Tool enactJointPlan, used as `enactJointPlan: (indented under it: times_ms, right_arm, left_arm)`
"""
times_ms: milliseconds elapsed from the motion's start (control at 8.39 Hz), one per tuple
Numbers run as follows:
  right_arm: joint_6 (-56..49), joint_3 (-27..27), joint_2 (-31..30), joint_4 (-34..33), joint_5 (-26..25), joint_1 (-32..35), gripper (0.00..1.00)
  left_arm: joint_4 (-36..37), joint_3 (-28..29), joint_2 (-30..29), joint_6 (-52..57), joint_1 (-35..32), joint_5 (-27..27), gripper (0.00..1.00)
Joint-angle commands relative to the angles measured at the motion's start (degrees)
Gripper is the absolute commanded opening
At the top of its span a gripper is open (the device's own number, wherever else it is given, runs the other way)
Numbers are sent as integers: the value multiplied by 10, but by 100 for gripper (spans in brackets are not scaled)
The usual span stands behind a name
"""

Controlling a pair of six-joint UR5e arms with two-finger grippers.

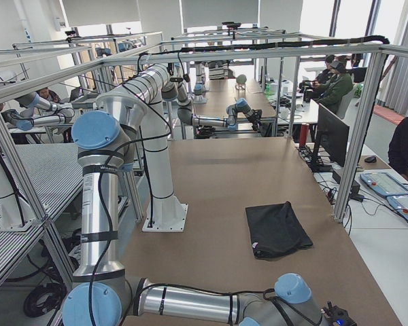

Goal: Fold clothes

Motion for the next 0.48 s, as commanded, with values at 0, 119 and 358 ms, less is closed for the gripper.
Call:
enactJointPlan:
  times_ms: [0,119,358]
  right_arm:
    - [0,9,-6,0,-1,9,95]
    - [0,20,-7,-5,-1,14,95]
    - [0,42,-18,-9,-3,14,95]
  left_arm:
    - [-3,-5,10,9,-11,51,94]
    - [-3,-4,9,10,-9,90,94]
    - [0,-2,4,10,-8,93,94]
